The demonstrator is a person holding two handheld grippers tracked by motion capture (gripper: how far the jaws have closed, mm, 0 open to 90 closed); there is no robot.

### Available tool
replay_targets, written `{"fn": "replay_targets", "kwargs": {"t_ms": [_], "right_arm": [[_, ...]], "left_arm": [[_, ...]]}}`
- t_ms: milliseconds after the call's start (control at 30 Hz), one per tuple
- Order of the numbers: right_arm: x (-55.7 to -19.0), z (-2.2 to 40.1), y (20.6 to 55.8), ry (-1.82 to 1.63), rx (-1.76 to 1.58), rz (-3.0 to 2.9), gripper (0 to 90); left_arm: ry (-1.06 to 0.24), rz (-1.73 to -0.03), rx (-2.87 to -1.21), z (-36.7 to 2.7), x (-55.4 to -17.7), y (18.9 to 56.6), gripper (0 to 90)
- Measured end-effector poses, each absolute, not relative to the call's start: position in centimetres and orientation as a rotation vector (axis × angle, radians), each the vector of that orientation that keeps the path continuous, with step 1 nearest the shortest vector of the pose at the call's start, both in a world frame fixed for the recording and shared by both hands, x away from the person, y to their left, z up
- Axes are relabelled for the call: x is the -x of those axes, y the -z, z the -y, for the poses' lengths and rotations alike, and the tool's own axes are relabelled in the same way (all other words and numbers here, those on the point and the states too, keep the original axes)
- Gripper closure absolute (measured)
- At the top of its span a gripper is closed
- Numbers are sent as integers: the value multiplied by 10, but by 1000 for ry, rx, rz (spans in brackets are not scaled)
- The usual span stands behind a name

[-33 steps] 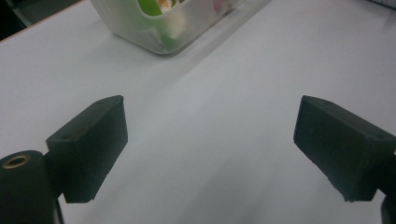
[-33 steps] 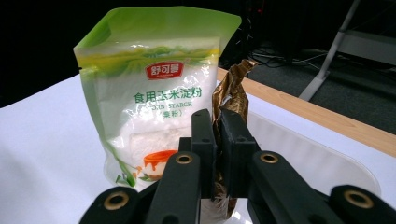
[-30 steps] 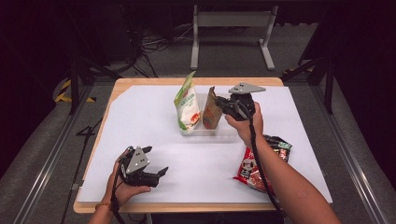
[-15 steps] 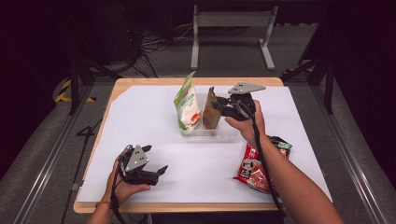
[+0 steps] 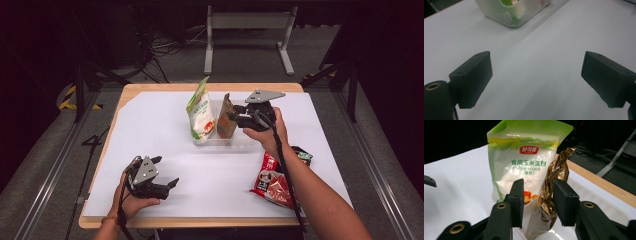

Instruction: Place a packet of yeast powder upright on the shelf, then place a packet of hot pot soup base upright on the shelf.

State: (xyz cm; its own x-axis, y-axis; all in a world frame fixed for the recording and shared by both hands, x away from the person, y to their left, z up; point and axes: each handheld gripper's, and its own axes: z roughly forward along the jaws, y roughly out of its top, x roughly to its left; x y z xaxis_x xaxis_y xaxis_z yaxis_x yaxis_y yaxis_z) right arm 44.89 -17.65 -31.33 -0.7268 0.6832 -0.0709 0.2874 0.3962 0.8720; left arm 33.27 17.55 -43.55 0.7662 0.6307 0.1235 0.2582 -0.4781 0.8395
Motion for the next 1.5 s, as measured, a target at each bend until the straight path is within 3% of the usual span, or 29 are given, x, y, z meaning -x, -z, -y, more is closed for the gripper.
{"fn": "replay_targets", "kwargs": {"t_ms": [467,800,1500], "right_arm": [[-427,199,306,-1292,-758,-2266,554],[-392,246,308,-1257,-710,-2275,489],[-365,352,365,-1094,-979,-2215,424]], "left_arm": [[-528,-679,-2075,-177,-330,438,107],[-520,-655,-2095,-170,-336,438,107],[-474,-556,-2136,-142,-350,436,105]]}}
